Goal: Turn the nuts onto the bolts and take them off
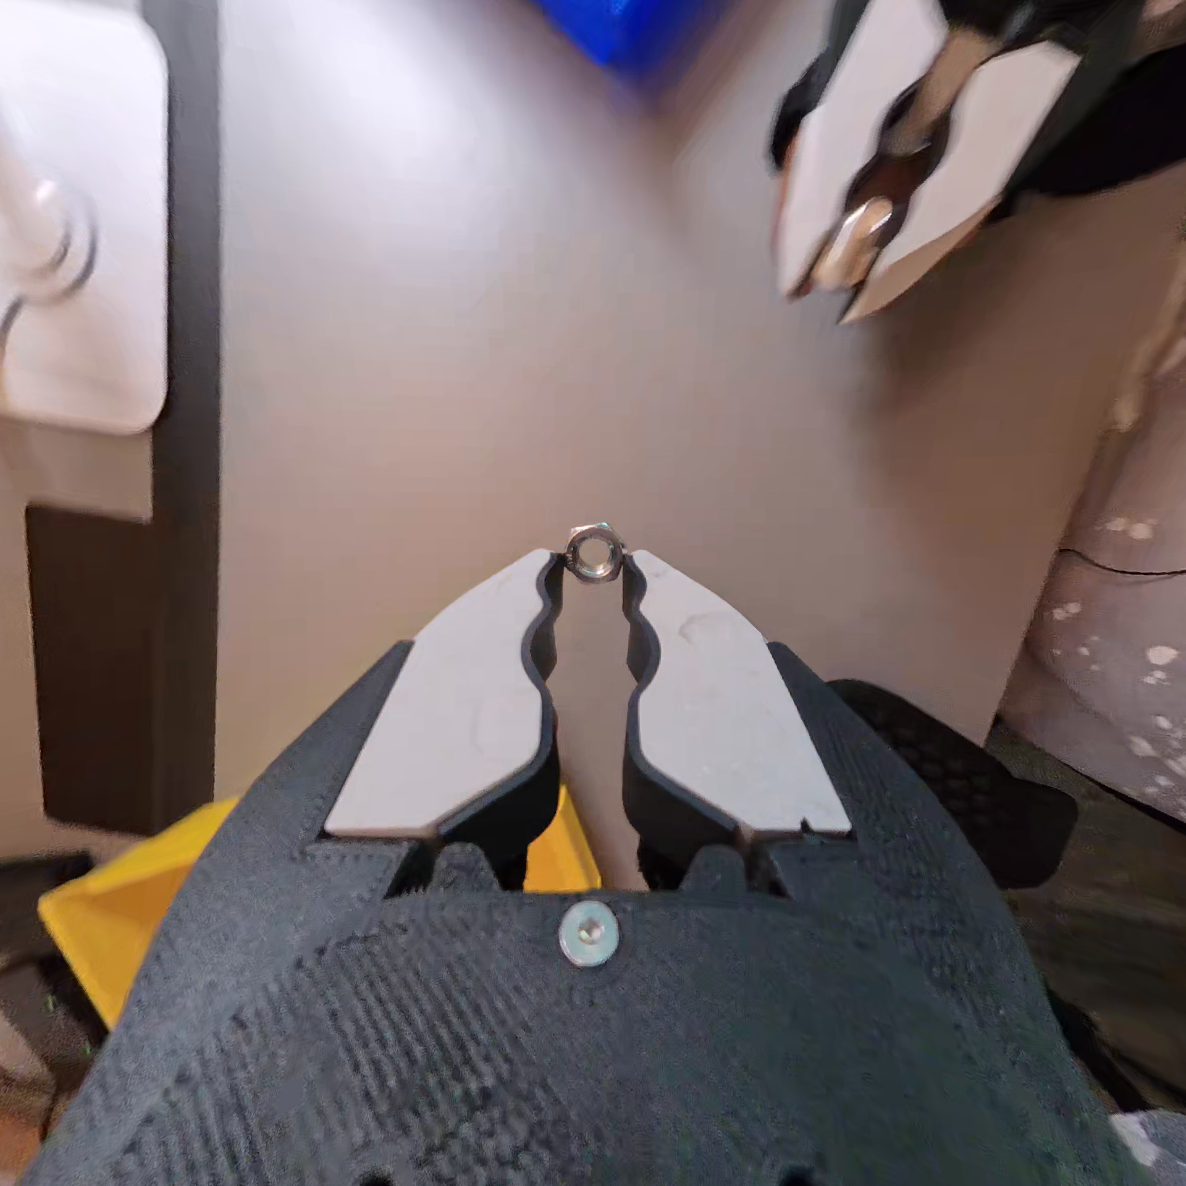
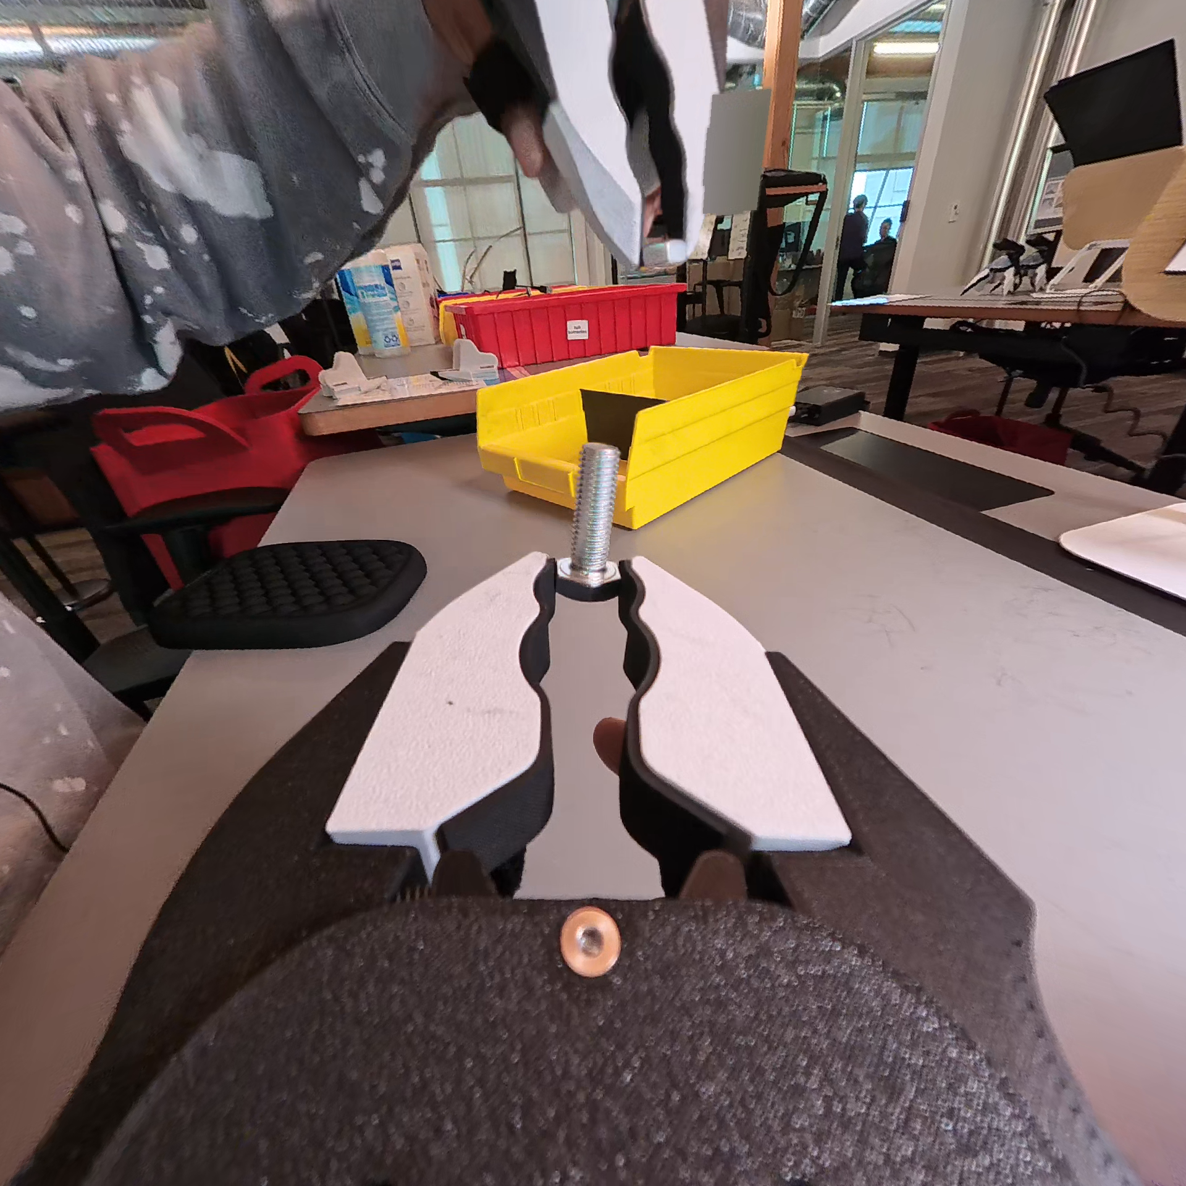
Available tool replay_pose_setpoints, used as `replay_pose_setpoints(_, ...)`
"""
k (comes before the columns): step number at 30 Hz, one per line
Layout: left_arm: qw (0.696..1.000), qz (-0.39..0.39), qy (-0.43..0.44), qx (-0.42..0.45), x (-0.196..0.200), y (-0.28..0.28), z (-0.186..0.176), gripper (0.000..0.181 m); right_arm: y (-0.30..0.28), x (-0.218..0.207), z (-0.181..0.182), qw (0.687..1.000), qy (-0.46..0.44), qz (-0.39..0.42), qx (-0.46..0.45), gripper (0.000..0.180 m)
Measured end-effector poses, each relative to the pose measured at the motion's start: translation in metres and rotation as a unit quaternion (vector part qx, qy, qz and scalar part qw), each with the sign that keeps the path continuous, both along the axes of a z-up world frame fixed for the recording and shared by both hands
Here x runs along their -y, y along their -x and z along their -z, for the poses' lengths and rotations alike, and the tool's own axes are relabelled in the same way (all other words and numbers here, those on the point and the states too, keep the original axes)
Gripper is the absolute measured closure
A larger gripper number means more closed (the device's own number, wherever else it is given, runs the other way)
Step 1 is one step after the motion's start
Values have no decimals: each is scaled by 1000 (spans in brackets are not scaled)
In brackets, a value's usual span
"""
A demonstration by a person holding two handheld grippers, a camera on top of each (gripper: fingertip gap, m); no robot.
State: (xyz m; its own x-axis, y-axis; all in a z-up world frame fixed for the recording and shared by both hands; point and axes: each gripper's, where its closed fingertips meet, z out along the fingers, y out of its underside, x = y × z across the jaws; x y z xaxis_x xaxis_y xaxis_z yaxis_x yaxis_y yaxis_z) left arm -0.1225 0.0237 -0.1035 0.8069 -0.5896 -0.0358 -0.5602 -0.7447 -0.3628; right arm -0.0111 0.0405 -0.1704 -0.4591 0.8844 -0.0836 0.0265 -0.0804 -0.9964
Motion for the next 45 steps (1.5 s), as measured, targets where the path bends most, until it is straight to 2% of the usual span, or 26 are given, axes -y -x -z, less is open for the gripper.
replay_pose_setpoints(1, 1000, 25, 1, 7, -5, -20, 0, 162, 0, 0, 0, 1000, -3, 3, 1, 161)
replay_pose_setpoints(6, 993, 117, 17, 20, -21, -92, 11, 162, 1, 1, 1, 1000, -17, 15, 2, 161)
replay_pose_setpoints(11, 987, 151, 37, 32, -27, -121, 24, 162, 1, 0, -1, 999, -28, 26, -5, 161)
replay_pose_setpoints(28, 985, 158, 55, 30, -21, -123, 38, 161, 3, 2, 3, 996, -71, 46, -7, 161)
replay_pose_setpoints(45, 985, 161, 37, 38, -18, -125, 36, 156, 3, 5, 1, 997, -69, 45, -15, 161)
